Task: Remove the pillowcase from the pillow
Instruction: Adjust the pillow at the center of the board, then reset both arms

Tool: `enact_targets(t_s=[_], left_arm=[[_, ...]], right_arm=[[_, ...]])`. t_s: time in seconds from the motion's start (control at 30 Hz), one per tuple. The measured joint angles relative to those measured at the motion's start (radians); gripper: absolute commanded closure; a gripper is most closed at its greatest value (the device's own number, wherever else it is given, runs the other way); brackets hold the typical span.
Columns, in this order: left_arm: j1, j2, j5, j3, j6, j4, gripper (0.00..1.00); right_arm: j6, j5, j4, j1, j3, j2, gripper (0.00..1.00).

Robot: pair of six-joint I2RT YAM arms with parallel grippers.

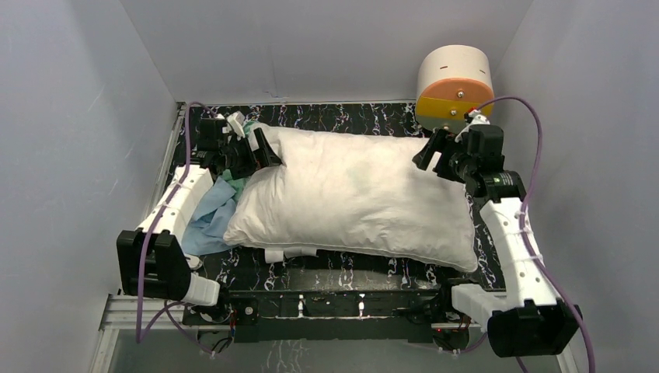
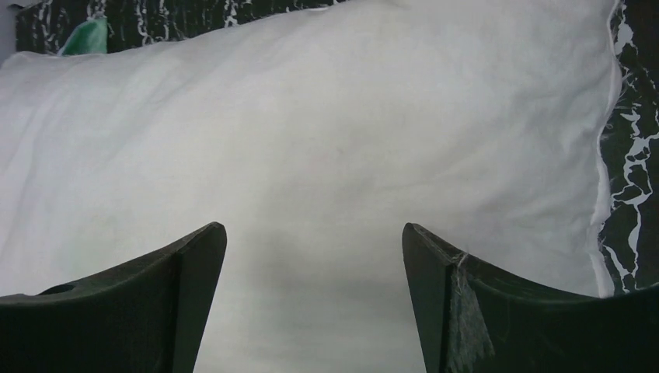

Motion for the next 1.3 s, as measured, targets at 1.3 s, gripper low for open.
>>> enact_targets(t_s=[1.3], left_arm=[[-0.020, -0.488, -0.663, 0.201, 0.178, -0.436, 0.02]], right_arm=[[-0.134, -0.093, 0.152, 0.015, -0.173, -0.423, 0.02]])
